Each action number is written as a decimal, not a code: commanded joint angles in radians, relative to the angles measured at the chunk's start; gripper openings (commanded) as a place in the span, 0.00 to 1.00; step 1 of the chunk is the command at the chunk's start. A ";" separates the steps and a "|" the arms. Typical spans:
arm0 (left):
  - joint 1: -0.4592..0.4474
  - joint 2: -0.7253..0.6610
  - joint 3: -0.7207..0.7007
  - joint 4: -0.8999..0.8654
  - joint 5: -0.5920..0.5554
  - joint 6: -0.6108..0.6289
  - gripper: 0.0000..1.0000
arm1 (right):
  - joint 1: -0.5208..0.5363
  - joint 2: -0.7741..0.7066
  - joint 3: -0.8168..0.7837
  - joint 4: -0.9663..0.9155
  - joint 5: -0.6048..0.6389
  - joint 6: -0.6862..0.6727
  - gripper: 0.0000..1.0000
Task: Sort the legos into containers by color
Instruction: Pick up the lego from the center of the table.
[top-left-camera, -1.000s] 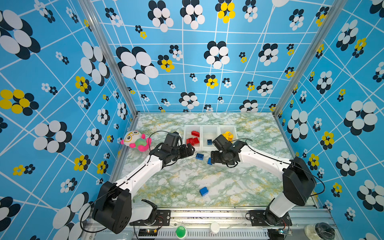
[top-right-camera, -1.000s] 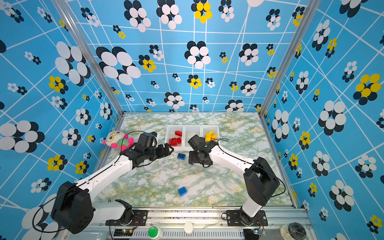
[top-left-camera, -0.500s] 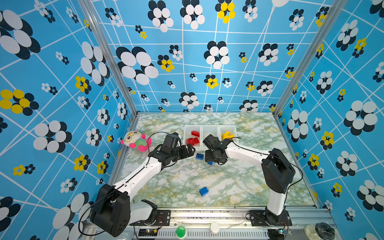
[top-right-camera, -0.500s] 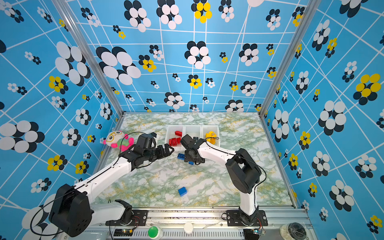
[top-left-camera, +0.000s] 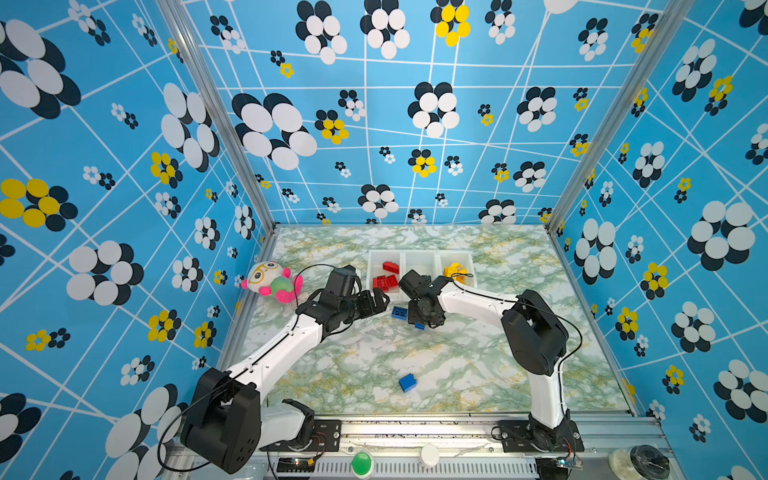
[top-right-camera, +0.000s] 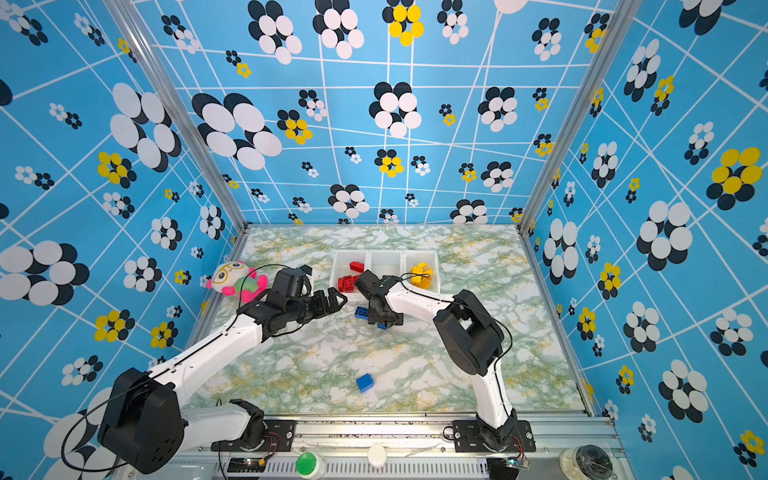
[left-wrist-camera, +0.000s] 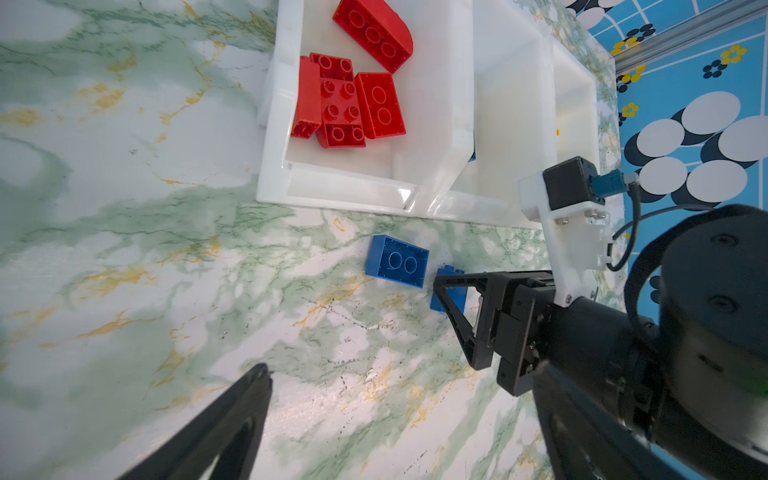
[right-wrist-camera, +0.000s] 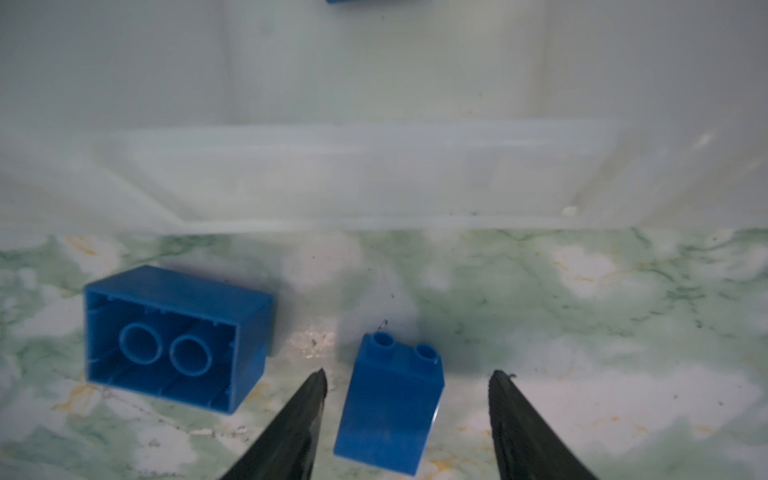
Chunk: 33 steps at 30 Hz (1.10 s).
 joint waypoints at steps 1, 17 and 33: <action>0.012 -0.012 -0.012 0.004 0.012 0.006 0.99 | 0.007 0.024 0.022 -0.040 0.022 0.010 0.61; 0.013 -0.021 -0.009 -0.005 0.010 0.000 0.99 | 0.019 0.029 0.012 -0.048 0.023 0.016 0.35; 0.014 -0.019 -0.023 0.007 0.018 0.003 0.99 | 0.026 -0.118 0.092 -0.120 0.109 -0.053 0.28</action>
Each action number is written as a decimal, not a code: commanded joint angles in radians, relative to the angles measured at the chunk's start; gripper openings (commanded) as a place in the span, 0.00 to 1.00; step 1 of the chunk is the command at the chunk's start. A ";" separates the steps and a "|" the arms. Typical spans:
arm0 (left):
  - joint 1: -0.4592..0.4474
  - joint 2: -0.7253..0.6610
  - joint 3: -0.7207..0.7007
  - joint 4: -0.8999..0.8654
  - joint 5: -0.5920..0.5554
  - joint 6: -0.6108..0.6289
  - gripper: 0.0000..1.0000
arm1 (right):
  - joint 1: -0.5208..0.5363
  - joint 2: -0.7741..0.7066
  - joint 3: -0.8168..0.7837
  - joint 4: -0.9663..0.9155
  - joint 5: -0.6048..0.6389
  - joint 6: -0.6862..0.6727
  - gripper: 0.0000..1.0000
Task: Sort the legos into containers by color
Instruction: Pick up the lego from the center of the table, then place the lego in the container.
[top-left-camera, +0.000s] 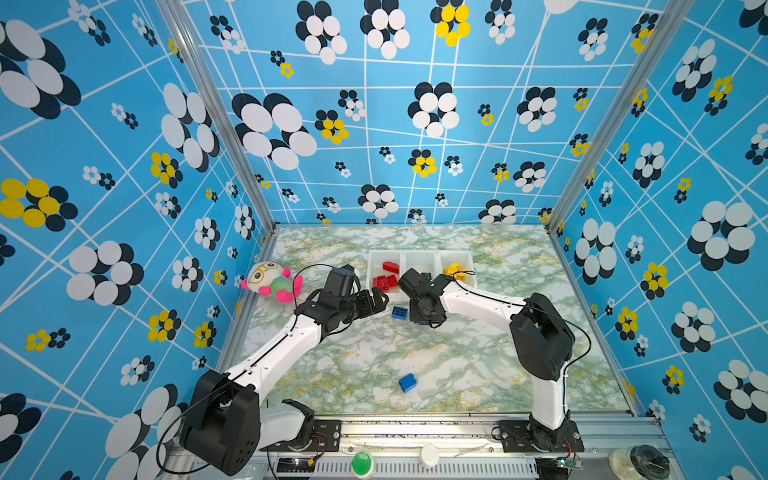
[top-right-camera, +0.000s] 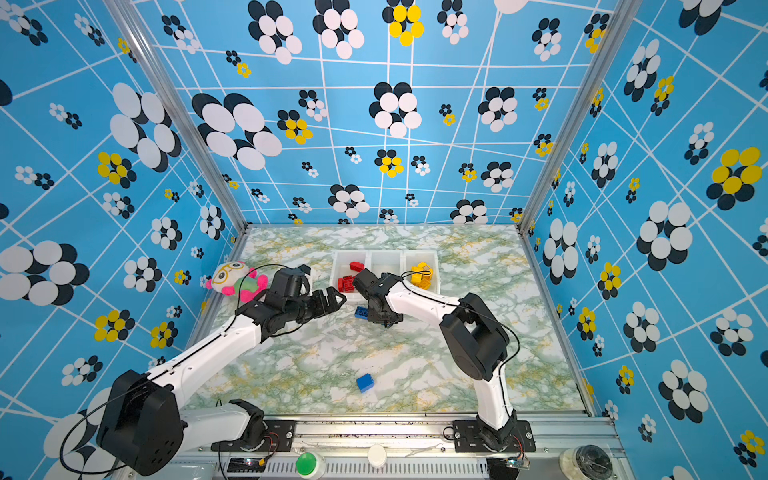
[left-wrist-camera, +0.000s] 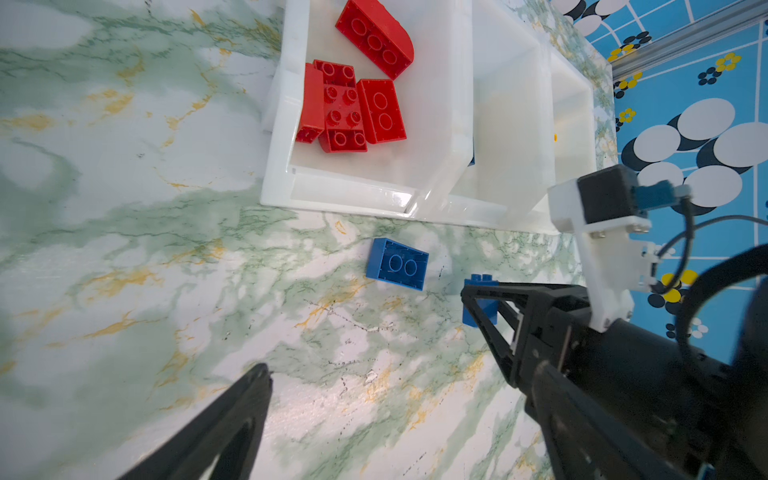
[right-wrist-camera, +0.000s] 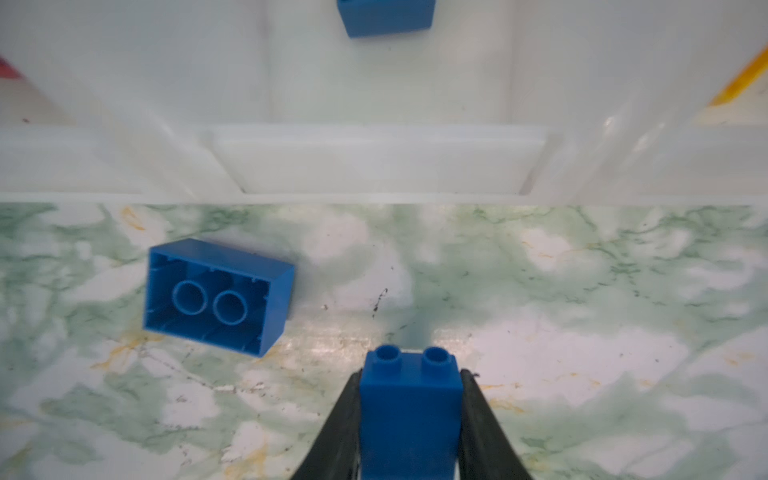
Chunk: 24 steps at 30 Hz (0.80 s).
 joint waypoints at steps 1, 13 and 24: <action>0.007 -0.010 -0.019 0.008 0.019 0.005 0.99 | 0.004 -0.039 0.084 -0.063 0.064 -0.050 0.28; 0.007 -0.031 -0.028 -0.008 0.025 0.009 0.99 | -0.066 0.131 0.389 -0.131 0.111 -0.176 0.28; 0.007 -0.016 -0.023 -0.008 0.023 0.003 0.99 | -0.153 0.365 0.652 -0.186 0.097 -0.257 0.28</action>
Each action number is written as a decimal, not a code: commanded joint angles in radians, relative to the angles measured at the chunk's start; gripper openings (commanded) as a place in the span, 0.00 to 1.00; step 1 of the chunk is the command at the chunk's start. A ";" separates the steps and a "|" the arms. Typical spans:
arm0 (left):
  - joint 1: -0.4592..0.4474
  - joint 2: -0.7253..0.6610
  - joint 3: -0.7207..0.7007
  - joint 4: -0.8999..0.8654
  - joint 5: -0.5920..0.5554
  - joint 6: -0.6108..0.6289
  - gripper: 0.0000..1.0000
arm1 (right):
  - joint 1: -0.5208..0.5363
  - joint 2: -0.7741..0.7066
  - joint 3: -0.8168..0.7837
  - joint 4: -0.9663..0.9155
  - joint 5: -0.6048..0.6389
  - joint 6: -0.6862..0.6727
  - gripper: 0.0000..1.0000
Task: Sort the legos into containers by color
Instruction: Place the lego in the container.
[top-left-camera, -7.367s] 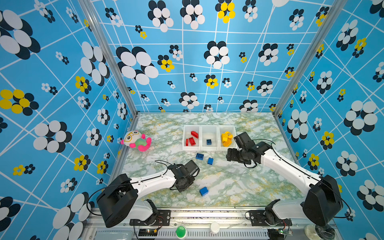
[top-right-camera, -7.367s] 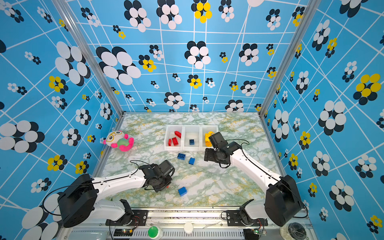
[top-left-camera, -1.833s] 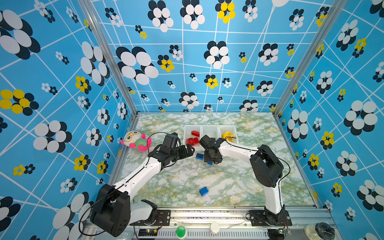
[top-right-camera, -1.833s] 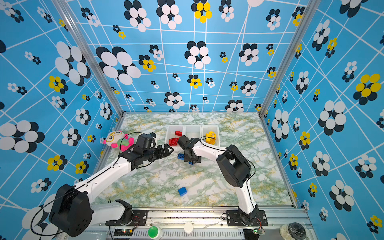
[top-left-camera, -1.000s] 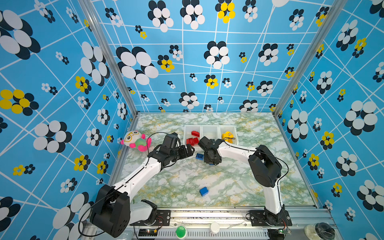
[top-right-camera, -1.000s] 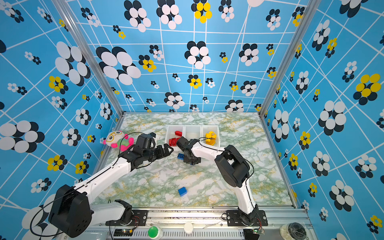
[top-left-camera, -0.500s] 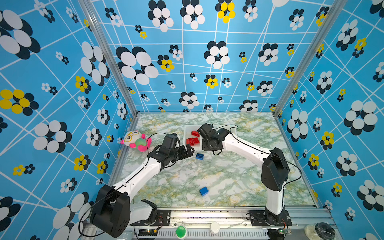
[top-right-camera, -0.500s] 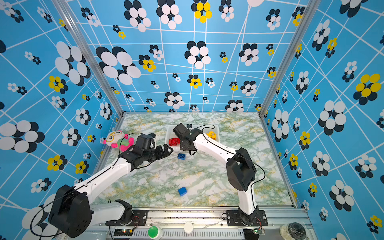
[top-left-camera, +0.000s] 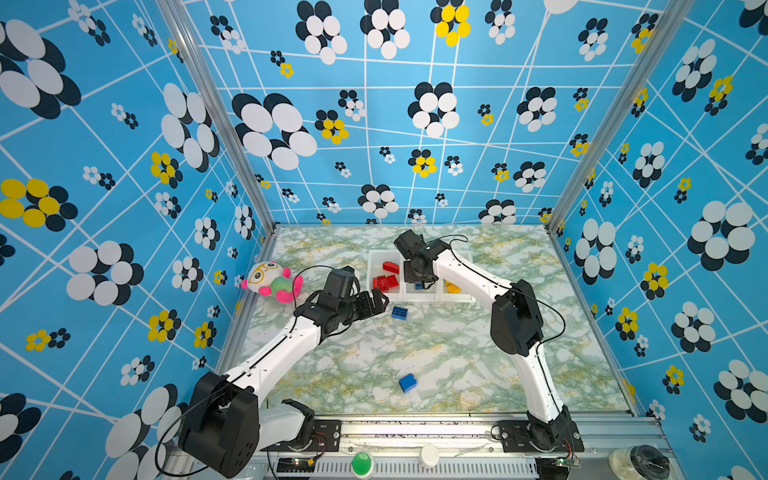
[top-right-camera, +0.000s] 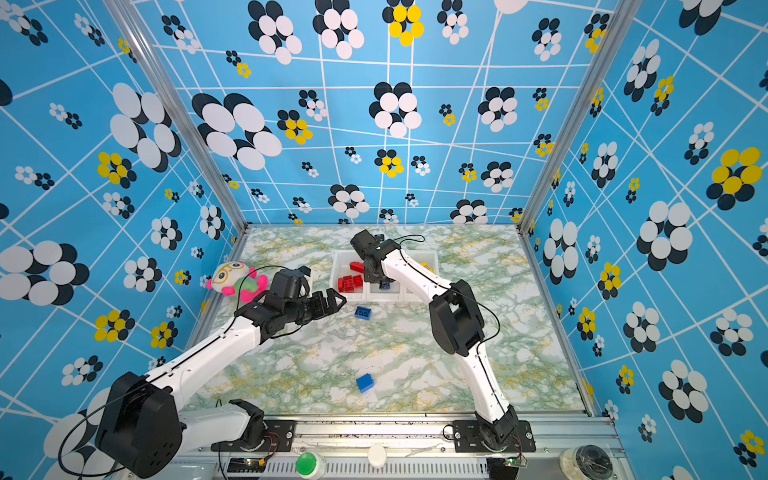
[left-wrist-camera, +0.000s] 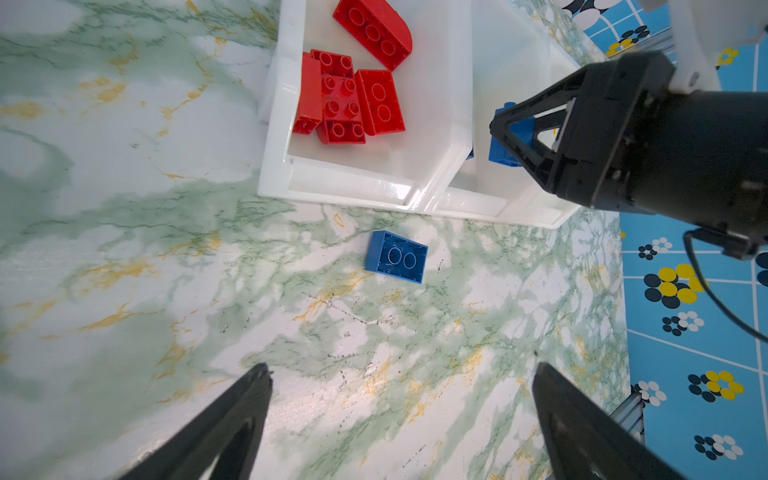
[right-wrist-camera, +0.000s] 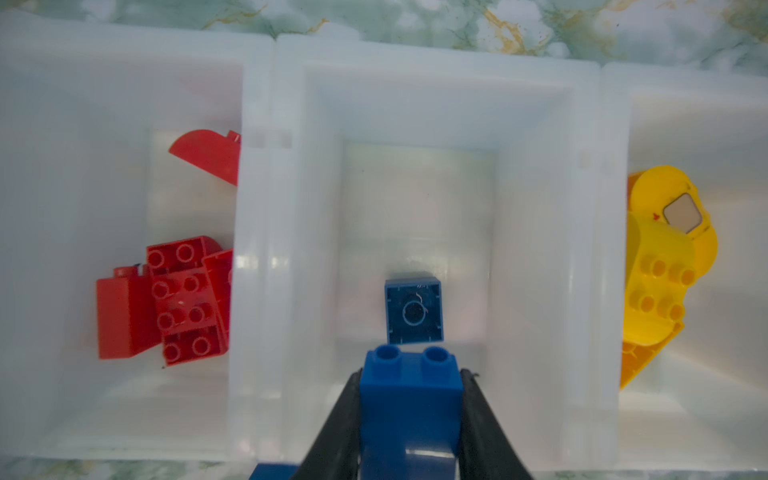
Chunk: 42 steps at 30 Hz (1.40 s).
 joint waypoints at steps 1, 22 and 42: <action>0.007 0.000 -0.011 -0.006 0.012 0.004 0.99 | -0.026 0.058 0.095 -0.059 0.010 -0.045 0.28; 0.007 0.043 0.022 -0.001 0.014 0.006 0.99 | -0.073 0.154 0.245 -0.119 -0.059 -0.059 0.61; 0.042 -0.022 0.003 -0.044 0.004 0.026 0.99 | -0.010 -0.258 -0.256 0.058 -0.174 -0.178 0.73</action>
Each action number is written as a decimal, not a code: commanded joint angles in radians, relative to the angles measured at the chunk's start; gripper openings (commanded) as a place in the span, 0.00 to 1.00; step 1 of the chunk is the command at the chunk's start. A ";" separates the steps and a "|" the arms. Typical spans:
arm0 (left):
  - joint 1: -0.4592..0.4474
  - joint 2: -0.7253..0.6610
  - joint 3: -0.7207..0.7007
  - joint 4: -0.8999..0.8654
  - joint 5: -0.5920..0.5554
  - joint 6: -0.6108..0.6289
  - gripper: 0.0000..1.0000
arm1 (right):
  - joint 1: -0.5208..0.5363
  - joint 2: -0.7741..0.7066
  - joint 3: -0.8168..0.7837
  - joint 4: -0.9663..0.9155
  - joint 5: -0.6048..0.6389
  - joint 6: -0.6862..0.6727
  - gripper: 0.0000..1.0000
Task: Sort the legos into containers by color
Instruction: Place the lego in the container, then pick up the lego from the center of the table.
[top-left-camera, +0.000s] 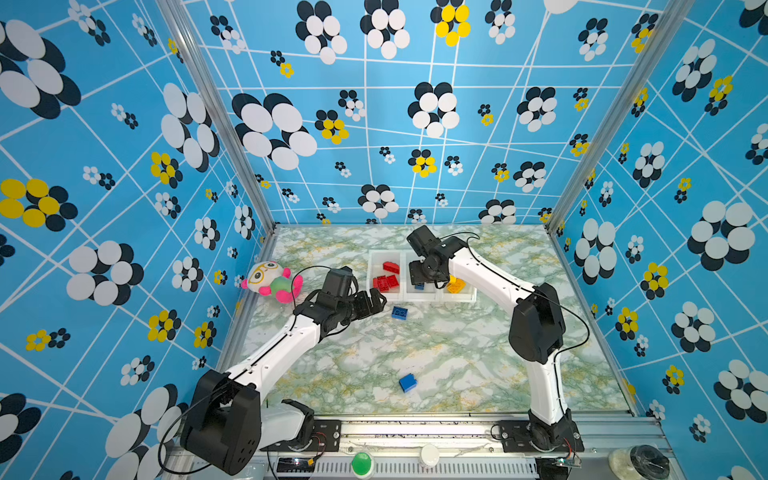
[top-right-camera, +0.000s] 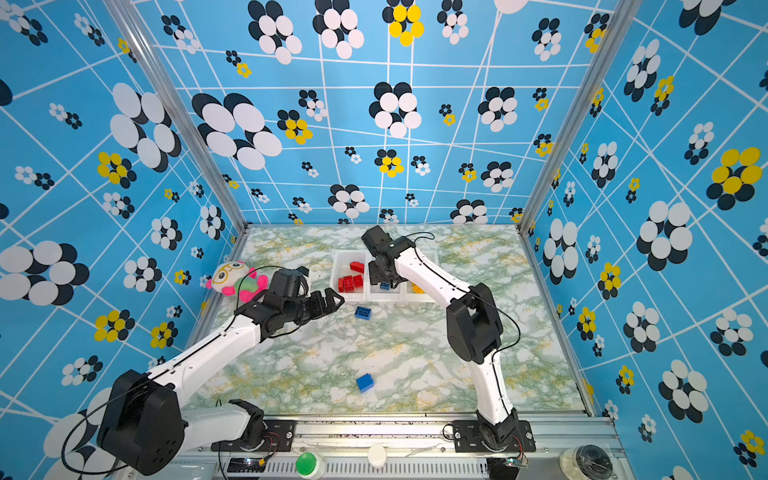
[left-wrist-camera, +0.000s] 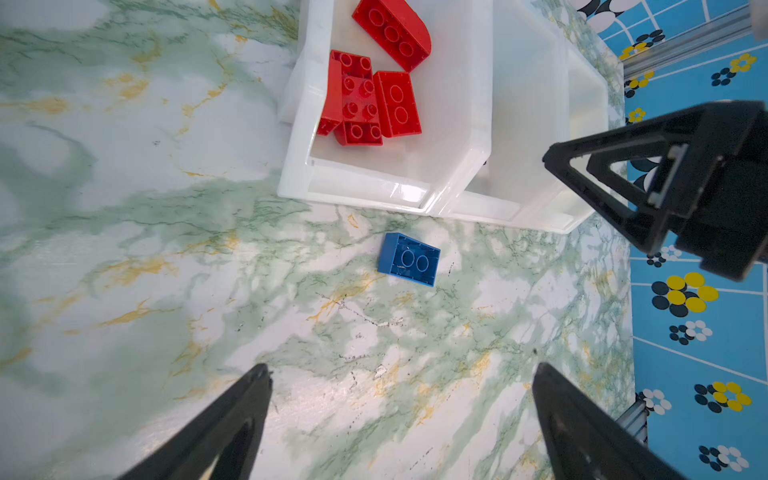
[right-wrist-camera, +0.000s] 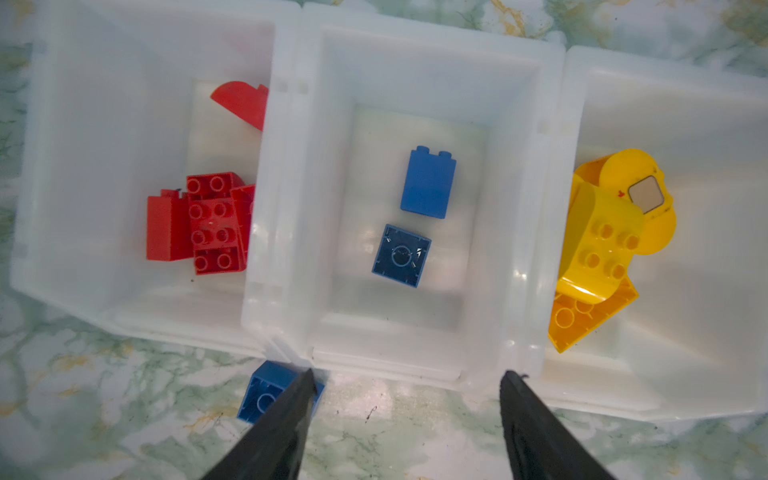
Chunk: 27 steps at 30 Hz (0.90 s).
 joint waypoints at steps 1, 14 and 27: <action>0.019 -0.037 0.000 -0.033 0.002 0.026 0.99 | 0.013 -0.049 -0.071 0.041 -0.065 -0.088 0.73; 0.077 -0.090 -0.006 -0.072 0.017 0.031 0.99 | 0.085 -0.065 -0.204 0.074 -0.210 -0.391 0.90; 0.099 -0.133 -0.004 -0.109 0.020 0.038 0.99 | 0.137 0.056 -0.132 0.056 -0.243 -0.556 0.93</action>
